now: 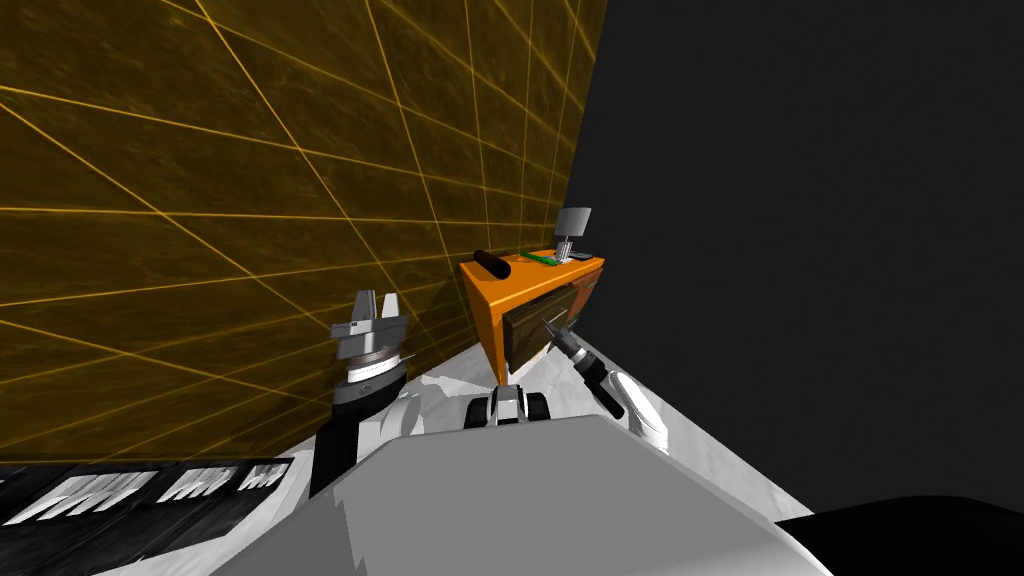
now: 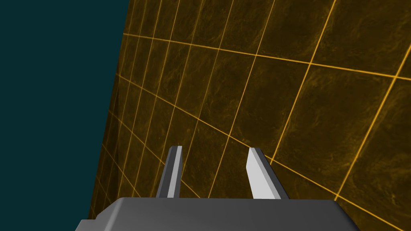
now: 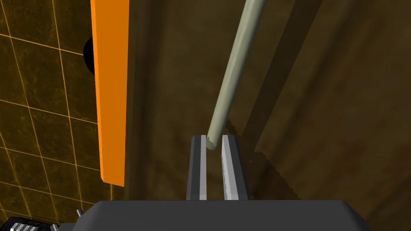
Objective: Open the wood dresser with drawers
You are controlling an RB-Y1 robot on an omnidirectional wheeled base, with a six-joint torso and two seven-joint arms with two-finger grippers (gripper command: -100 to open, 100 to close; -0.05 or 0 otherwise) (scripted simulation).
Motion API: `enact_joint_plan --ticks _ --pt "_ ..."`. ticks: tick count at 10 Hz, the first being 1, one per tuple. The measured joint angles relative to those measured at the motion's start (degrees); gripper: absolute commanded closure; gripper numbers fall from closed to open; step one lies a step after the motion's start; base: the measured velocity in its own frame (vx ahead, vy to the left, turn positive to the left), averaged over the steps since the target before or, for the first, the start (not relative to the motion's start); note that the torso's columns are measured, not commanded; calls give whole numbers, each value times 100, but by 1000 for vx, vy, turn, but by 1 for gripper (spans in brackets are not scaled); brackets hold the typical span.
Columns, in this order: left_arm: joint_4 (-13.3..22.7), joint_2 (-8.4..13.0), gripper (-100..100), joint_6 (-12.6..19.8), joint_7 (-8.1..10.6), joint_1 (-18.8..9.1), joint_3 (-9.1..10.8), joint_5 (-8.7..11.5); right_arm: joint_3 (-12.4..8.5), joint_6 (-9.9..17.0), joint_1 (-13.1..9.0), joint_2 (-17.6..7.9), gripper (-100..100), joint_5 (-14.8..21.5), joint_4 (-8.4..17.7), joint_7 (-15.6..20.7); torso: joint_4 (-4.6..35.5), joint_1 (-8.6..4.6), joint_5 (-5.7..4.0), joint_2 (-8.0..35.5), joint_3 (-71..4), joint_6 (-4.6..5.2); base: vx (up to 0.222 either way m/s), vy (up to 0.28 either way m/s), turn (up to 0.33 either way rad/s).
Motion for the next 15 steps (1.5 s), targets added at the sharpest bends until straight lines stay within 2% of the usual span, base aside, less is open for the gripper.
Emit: enact_joint_plan --ticks 2,6,7,15 --pt "0 0 0 0 0 1 0 0 -22 6 32 -51 100 5 -6 -50 -9 53 13 -43 -25 -19 -99 -47 -40" --pt "0 0 0 0 0 0 0 0 -6 -59 102 -99 100 -16 -100 -95 5 26 10 -9 -7 -9 -134 -91 -26" --pt "0 0 0 0 0 1 0 0 -3 -68 120 -104 -100 -11 -77 -94 -9 46 11 -41 -24 -14 -27 10 9" --pt "-1 -1 0 -1 0 2 -1 0 -262 334 23 -835 -100 -11 -600 -1112 -32 20 -5 -46 -25 -15 -12 33 9"
